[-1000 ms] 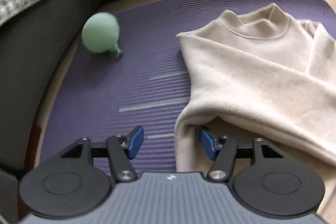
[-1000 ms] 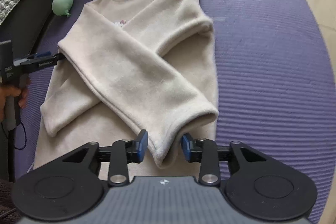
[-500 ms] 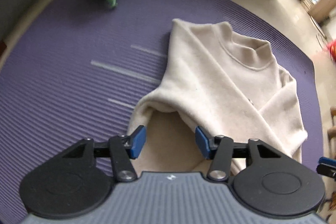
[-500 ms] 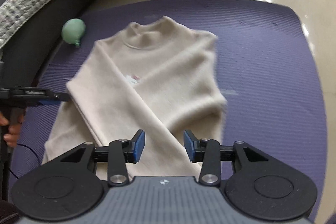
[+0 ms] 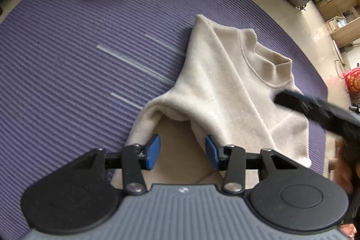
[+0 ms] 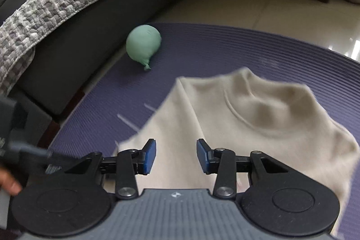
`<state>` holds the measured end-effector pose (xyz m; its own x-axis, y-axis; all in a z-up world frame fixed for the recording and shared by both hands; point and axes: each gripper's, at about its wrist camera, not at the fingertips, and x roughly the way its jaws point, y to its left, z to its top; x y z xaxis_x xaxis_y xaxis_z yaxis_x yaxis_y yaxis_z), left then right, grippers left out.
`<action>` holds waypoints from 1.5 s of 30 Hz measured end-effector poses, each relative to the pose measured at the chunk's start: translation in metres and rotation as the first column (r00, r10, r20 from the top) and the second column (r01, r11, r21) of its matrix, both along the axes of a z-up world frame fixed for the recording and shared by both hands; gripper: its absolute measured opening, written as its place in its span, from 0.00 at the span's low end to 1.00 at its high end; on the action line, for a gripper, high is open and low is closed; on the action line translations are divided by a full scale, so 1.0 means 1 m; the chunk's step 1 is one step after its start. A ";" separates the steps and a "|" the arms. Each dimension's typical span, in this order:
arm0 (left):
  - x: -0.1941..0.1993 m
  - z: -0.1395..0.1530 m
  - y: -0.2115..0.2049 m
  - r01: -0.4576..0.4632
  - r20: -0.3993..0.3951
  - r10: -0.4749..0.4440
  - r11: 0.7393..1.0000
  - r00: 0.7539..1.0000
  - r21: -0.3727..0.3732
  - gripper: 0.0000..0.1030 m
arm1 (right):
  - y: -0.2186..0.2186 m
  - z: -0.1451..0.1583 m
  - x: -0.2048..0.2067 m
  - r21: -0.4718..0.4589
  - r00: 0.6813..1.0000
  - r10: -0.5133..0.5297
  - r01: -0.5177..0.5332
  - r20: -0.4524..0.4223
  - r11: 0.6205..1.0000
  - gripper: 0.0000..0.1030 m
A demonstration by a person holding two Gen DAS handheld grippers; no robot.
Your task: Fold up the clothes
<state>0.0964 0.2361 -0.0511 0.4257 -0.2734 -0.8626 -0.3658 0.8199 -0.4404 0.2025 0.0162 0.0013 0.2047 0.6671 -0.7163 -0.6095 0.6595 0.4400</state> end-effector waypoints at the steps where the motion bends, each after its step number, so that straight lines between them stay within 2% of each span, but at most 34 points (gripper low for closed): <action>1: 0.001 -0.001 0.002 -0.008 -0.001 0.008 1.000 1.000 -0.018 0.45 | 0.008 -0.003 0.007 0.007 1.000 0.000 0.000 0.000 1.000 0.39; 6: 0.010 -0.008 0.010 -0.054 -0.010 0.053 0.991 0.999 -0.121 0.45 | 0.038 -0.027 0.033 0.018 1.000 -0.018 0.019 -0.014 1.000 0.37; 10: 0.020 -0.012 0.009 -0.058 -0.028 0.054 0.988 0.998 -0.145 0.40 | 0.049 -0.045 0.044 0.008 0.999 -0.026 0.026 -0.036 1.000 0.36; 13: 0.025 -0.017 0.008 -0.067 -0.036 0.063 0.988 0.997 -0.142 0.26 | 0.053 -0.056 0.048 -0.005 0.998 -0.017 0.017 -0.057 1.000 0.23; 15: 0.028 -0.018 0.008 -0.065 -0.030 0.061 0.989 0.998 -0.132 0.11 | 0.054 -0.061 0.048 0.002 0.998 -0.008 0.008 -0.060 1.000 0.11; 17: 0.026 -0.016 0.008 -0.074 -0.026 0.072 0.992 0.997 -0.104 0.09 | 0.055 -0.064 0.048 0.015 0.998 -0.002 0.002 -0.057 1.000 0.06; 23: 0.027 -0.011 0.009 -0.093 0.002 0.093 0.995 0.996 -0.038 0.09 | 0.059 -0.056 0.046 0.084 1.000 -0.002 0.004 -0.028 0.996 0.04; 26: 0.030 -0.012 0.012 -0.087 0.001 0.087 0.996 0.996 -0.006 0.11 | 0.071 -0.058 0.045 0.053 1.000 0.004 -0.004 -0.002 0.999 0.04; 28: 0.034 -0.013 0.011 -0.064 -0.008 0.064 0.998 0.998 0.008 0.18 | 0.079 -0.063 0.044 0.009 1.000 0.011 -0.011 0.014 1.000 0.05; 31: 0.037 -0.006 0.004 -0.019 0.020 0.018 0.998 1.000 0.057 0.27 | 0.083 -0.065 0.041 -0.017 0.999 0.000 0.000 0.035 1.000 0.14; 35: 0.038 0.014 -0.004 0.021 0.087 -0.033 0.991 0.996 0.134 0.26 | 0.075 -0.058 0.041 0.020 0.998 -0.051 0.050 0.042 0.999 0.23; 37: 0.040 0.029 -0.009 0.035 0.157 -0.062 0.985 0.986 0.171 0.26 | 0.067 -0.050 0.038 0.029 0.996 -0.075 0.073 0.058 0.997 0.24; 39: 0.044 0.035 -0.014 0.060 0.184 -0.096 0.979 0.978 0.193 0.24 | 0.055 -0.045 0.034 0.037 0.994 -0.090 0.088 0.067 0.995 0.24; 43: 0.063 0.029 -0.033 0.131 0.197 -0.175 0.967 0.965 0.219 0.24 | 0.009 -0.037 0.021 0.006 0.988 -0.122 0.122 0.094 0.992 0.24; 45: 0.057 0.025 -0.033 0.159 0.193 -0.208 0.958 0.959 0.238 0.24 | -0.019 -0.036 0.015 -0.026 0.983 -0.151 0.155 0.105 0.988 0.24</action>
<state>0.1539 0.2027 -0.0262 0.5667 -0.1799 -0.8041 -0.1169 0.9484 -0.2946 0.2175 -0.0024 -0.0351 0.3762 0.5977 -0.7080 -0.5409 0.7620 0.3560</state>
